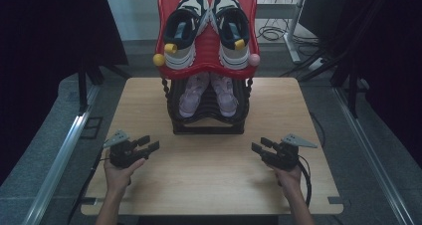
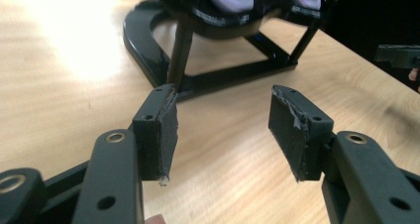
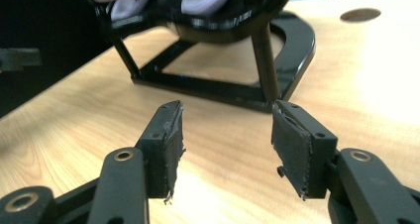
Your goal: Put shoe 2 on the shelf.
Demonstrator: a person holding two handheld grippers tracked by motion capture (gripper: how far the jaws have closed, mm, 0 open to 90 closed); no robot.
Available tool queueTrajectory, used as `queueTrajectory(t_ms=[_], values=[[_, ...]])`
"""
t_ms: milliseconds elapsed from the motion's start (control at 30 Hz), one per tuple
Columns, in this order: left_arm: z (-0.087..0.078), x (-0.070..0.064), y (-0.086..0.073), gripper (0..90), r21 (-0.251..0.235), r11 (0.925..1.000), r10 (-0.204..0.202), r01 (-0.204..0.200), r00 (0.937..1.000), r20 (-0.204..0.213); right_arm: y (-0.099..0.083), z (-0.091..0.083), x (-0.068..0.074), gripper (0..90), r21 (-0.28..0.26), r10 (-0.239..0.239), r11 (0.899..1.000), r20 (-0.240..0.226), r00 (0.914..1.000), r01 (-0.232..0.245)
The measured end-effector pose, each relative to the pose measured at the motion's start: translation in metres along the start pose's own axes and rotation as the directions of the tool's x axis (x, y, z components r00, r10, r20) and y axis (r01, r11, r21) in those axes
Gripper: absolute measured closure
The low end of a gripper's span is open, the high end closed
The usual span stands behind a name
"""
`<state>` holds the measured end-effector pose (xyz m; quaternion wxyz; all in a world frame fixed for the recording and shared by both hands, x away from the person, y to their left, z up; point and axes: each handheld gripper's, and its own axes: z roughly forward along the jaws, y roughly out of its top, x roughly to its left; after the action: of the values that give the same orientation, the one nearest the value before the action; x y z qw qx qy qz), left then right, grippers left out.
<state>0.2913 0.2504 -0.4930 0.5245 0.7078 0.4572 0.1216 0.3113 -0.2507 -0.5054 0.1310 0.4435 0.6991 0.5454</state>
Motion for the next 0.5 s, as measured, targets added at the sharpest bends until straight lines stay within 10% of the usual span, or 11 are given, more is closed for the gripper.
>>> queueTrajectory(t_ms=[500], values=[[0.001,0.008,-0.018,44.8,0.032,0.9994,-0.013,0.012,0.9999,0.009,-0.015,0.007,0.007,45.9,0.082,-0.044,0.996,-0.008,0.999,0.044]])
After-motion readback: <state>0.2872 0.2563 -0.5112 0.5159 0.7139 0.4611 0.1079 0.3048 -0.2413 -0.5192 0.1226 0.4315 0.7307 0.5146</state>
